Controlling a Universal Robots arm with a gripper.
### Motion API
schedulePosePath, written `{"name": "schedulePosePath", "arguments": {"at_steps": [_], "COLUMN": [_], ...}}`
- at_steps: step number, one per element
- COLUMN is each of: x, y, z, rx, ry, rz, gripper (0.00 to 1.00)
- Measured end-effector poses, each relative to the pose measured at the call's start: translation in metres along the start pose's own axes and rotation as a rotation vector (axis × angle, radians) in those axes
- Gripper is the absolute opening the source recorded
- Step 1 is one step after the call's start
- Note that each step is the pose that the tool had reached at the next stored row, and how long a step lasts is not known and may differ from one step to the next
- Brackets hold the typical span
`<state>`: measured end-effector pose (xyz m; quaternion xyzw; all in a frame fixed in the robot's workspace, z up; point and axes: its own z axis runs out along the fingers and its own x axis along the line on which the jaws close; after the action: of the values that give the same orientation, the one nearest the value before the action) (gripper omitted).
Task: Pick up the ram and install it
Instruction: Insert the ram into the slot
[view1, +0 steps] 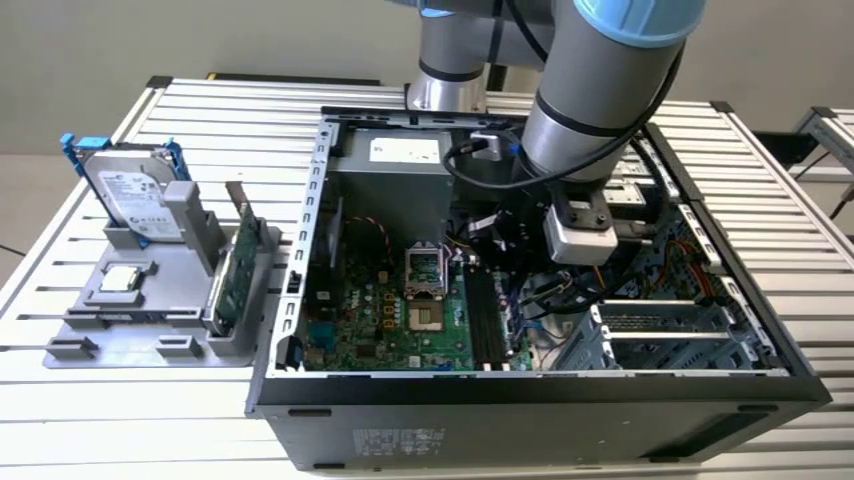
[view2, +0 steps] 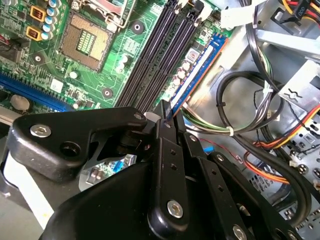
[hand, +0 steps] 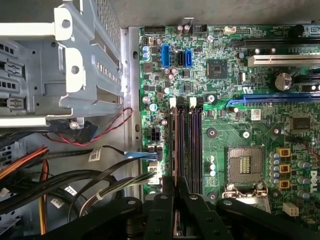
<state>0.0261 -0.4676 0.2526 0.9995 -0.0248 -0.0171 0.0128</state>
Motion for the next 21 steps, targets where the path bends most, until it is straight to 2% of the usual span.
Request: {"name": "schedulePosePath", "arguments": {"at_steps": [6, 14, 21], "x": [-0.0015, -0.0021, -0.0034], "y": [0.0000, -0.0001, 0.0000], "z": [0.0044, 0.0056, 0.0089], "rx": [-0.0004, 0.0000, -0.0032], "ry": [0.0000, -0.0004, 0.0004], "rz": [-0.003, -0.005, -0.035], "gripper": [0.00, 0.00, 0.00]}}
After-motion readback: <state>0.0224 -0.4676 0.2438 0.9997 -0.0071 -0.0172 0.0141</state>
